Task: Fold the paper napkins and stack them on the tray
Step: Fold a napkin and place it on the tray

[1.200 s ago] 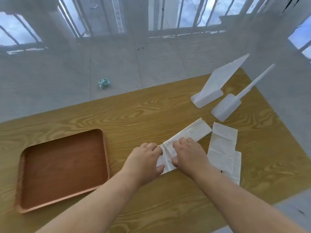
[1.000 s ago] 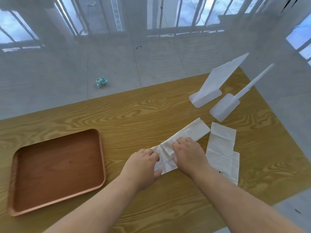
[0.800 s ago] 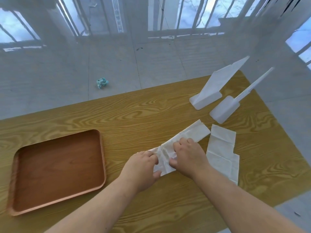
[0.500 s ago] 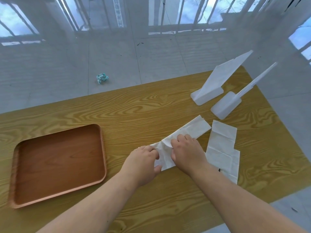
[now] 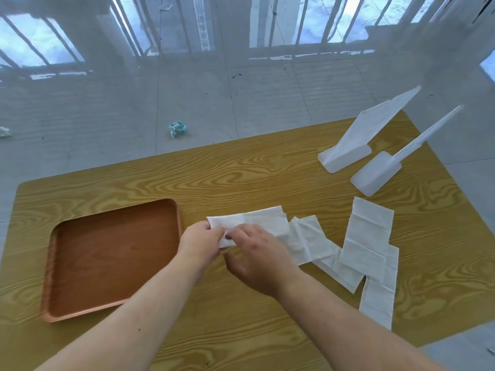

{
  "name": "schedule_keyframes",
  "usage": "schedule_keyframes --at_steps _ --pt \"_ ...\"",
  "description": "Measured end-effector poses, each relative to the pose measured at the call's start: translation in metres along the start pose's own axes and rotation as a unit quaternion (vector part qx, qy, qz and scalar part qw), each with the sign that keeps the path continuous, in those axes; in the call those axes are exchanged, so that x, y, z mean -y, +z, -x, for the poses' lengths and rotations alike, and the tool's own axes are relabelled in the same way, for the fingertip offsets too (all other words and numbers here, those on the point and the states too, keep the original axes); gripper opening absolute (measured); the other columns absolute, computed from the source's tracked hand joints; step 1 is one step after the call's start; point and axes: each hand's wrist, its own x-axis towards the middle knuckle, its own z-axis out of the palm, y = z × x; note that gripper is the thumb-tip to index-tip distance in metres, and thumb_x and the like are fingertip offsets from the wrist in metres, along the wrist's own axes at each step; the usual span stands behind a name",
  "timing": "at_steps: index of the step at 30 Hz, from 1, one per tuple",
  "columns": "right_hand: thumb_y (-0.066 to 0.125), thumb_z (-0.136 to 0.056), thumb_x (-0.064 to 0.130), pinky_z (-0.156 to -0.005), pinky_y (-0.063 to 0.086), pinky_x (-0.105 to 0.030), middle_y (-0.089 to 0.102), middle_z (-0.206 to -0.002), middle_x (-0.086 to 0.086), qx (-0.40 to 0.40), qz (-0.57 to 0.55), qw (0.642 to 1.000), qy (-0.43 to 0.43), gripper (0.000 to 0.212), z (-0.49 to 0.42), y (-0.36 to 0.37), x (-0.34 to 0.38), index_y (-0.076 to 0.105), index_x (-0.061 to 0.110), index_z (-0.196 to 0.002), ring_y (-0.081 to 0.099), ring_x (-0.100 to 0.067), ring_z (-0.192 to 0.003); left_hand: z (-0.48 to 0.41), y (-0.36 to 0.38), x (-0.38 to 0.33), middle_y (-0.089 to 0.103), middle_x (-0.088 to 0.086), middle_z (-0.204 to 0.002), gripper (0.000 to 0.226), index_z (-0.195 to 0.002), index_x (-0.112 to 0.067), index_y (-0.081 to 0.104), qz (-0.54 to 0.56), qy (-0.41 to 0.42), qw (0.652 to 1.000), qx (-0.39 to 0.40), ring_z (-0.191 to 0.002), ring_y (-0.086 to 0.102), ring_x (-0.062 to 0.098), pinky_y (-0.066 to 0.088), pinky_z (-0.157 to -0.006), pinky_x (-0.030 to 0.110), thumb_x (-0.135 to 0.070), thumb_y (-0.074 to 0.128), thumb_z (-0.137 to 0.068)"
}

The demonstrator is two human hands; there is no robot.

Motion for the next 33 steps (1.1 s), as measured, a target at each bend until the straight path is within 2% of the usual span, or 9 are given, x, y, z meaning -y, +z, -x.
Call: schedule_keyframes --at_steps 3,7,14,17,19,22,26,30,33 --pt "0.055 -0.096 0.041 -0.121 0.028 -0.042 0.047 -0.153 -0.007 0.030 0.074 0.997 0.020 0.058 0.002 0.003 -0.017 0.046 0.017 -0.148 0.034 -0.027 -0.146 -0.009 -0.029 0.006 0.063 -0.003 -0.059 0.024 -0.069 -0.011 0.063 -0.190 0.063 0.977 -0.066 -0.059 0.058 0.024 0.048 -0.055 0.042 -0.028 0.057 -0.084" --pt "0.043 -0.100 0.051 -0.126 0.008 -0.048 0.019 -0.169 -0.007 0.121 0.149 0.980 0.043 0.070 -0.001 0.008 -0.038 0.020 0.022 -0.159 0.009 -0.027 -0.156 -0.016 -0.050 0.005 0.063 -0.002 -0.061 0.023 -0.069 -0.013 0.059 -0.286 0.081 0.947 -0.124 -0.059 0.057 0.021 0.036 -0.049 0.032 -0.033 0.055 -0.080" --pt "0.043 -0.099 0.052 -0.126 0.004 -0.050 0.009 -0.171 -0.008 0.151 0.164 0.974 0.040 0.075 -0.003 0.017 -0.033 0.010 0.026 -0.161 0.002 -0.026 -0.157 -0.003 -0.036 -0.010 0.066 -0.005 -0.067 0.027 -0.073 -0.022 0.061 -0.210 0.141 0.959 -0.127 -0.064 0.060 0.018 0.045 -0.054 0.037 -0.045 0.055 -0.086" --pt "0.046 -0.100 0.039 -0.125 0.014 -0.050 0.025 -0.167 -0.008 0.074 0.127 0.985 0.088 0.067 0.002 0.011 -0.031 0.022 0.019 -0.159 0.014 -0.028 -0.155 0.009 -0.012 -0.017 0.069 -0.023 -0.069 0.041 -0.081 -0.038 0.068 -0.119 0.160 0.979 -0.037 -0.064 0.062 0.000 0.046 -0.058 0.031 -0.076 0.054 -0.085" --pt "0.050 -0.098 0.028 -0.122 0.025 -0.046 0.041 -0.159 -0.008 -0.024 0.100 0.987 0.123 0.059 0.005 0.003 -0.035 0.035 0.014 -0.154 0.028 -0.027 -0.150 0.007 -0.005 -0.016 0.066 -0.024 -0.066 0.047 -0.077 -0.041 0.064 -0.097 0.152 0.982 -0.060 -0.063 0.059 -0.002 0.043 -0.058 0.032 -0.082 0.045 -0.086" --pt "0.054 -0.095 0.018 -0.120 0.030 -0.044 0.046 -0.155 -0.010 -0.079 0.086 0.989 0.092 0.057 0.007 -0.001 -0.042 0.043 0.013 -0.150 0.034 -0.027 -0.146 -0.009 -0.006 -0.004 0.070 -0.013 -0.102 0.046 -0.111 -0.031 0.066 -0.178 0.089 0.975 -0.099 -0.087 0.063 0.006 0.053 -0.072 0.038 -0.068 0.048 -0.091" --pt "0.040 -0.099 0.019 -0.126 0.010 -0.046 0.013 -0.171 -0.006 0.100 0.109 0.988 0.035 0.068 0.002 0.013 -0.043 0.014 0.024 -0.162 0.008 -0.026 -0.156 -0.024 -0.001 0.005 0.061 0.001 -0.133 0.074 -0.146 -0.020 0.048 -0.198 0.022 0.977 -0.072 -0.113 0.062 0.022 0.052 -0.086 0.038 -0.057 0.067 -0.085" --pt "0.034 -0.100 0.018 -0.126 -0.001 -0.044 0.002 -0.172 -0.002 0.123 0.140 0.981 0.046 0.068 -0.001 0.024 -0.044 0.007 0.027 -0.162 -0.004 -0.022 -0.157 -0.030 0.008 -0.005 0.063 -0.012 -0.095 0.060 -0.125 -0.023 0.057 -0.103 -0.041 0.991 -0.075 -0.083 0.061 0.009 0.044 -0.062 0.029 -0.048 0.078 -0.075" --pt "0.036 -0.100 0.018 -0.126 -0.003 -0.041 0.003 -0.172 0.000 0.110 0.128 0.984 0.053 0.068 -0.002 0.024 -0.042 0.008 0.028 -0.162 -0.003 -0.020 -0.156 -0.029 0.010 -0.014 0.073 -0.004 -0.089 0.026 -0.097 -0.024 0.071 -0.127 -0.042 0.990 -0.045 -0.079 0.067 0.016 0.056 -0.068 0.036 -0.039 0.076 -0.076"
